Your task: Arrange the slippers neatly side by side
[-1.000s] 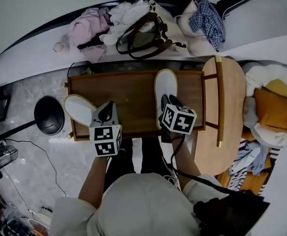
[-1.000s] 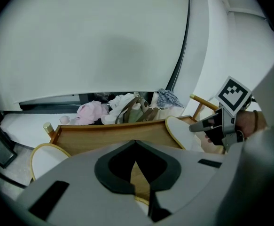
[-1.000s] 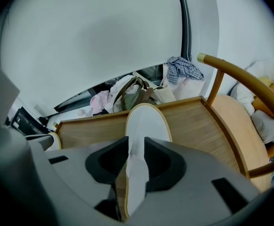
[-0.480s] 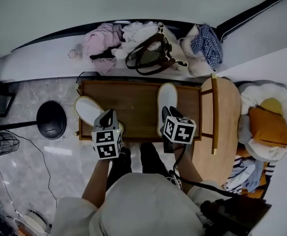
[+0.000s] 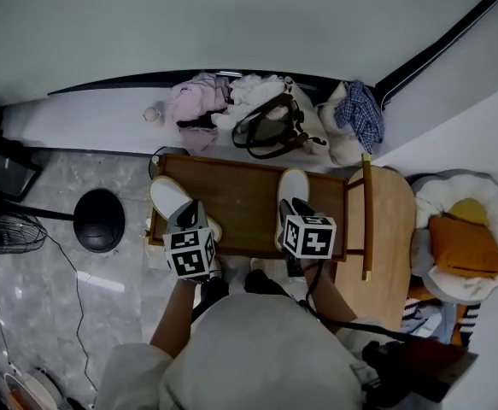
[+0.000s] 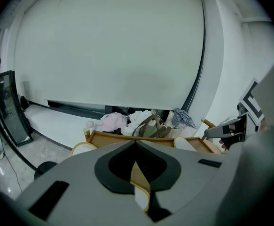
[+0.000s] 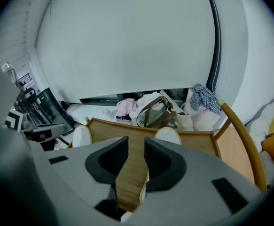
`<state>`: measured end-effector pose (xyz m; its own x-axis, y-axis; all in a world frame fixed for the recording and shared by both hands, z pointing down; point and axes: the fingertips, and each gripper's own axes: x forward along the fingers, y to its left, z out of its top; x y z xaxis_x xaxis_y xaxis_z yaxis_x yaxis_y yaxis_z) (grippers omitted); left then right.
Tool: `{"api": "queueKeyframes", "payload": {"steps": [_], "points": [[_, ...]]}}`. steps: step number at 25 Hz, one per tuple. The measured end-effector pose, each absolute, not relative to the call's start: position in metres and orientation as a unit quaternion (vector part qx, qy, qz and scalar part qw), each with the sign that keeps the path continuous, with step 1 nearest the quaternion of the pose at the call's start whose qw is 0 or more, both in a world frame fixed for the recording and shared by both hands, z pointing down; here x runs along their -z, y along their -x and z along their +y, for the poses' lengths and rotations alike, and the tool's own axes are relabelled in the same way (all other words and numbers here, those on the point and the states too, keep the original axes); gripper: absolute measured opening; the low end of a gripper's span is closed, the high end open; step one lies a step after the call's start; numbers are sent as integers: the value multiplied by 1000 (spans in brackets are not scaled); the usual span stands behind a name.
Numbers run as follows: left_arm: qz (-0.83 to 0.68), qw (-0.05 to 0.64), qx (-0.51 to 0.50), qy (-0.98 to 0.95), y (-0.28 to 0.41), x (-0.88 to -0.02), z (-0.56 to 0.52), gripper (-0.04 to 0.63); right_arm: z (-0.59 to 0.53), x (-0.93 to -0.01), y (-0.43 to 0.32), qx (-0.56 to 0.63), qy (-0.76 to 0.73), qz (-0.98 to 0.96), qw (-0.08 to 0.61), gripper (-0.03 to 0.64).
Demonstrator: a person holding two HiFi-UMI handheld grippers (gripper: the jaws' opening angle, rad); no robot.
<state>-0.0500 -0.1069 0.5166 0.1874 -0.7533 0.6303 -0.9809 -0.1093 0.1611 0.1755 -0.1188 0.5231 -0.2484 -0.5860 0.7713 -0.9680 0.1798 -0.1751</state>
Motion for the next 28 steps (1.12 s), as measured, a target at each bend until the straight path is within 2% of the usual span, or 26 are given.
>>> {"api": "queueKeyframes", "payload": {"steps": [10,28], "points": [[-656,297,-185,-669,90,-515,-77,3,-125,-521,-134,-320,-492,-755,294,120],[-749,317,-152,-562,175,-516,-16,3,-120,-530,-5,-285,-338,-833,333,120]]}}
